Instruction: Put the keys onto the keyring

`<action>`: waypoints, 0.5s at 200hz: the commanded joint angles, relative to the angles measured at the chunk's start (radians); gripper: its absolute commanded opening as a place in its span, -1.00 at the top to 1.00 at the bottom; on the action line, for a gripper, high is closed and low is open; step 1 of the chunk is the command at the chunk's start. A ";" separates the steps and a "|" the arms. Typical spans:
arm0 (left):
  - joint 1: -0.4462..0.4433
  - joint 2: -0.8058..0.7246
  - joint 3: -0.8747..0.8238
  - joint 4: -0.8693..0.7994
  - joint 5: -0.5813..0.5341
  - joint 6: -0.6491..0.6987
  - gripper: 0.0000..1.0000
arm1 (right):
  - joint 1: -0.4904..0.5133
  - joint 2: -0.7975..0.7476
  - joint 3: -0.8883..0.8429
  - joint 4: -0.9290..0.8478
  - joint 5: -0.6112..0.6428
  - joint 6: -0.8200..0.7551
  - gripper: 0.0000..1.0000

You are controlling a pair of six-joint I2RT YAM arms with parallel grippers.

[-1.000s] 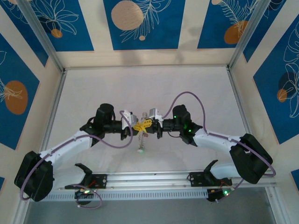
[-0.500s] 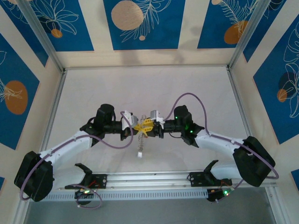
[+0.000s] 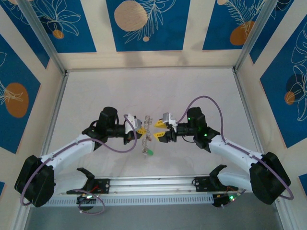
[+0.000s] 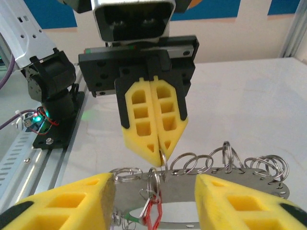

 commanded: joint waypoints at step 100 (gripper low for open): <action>-0.007 -0.012 0.027 -0.025 -0.014 0.007 1.00 | 0.086 0.142 0.044 0.006 -0.037 -0.015 0.48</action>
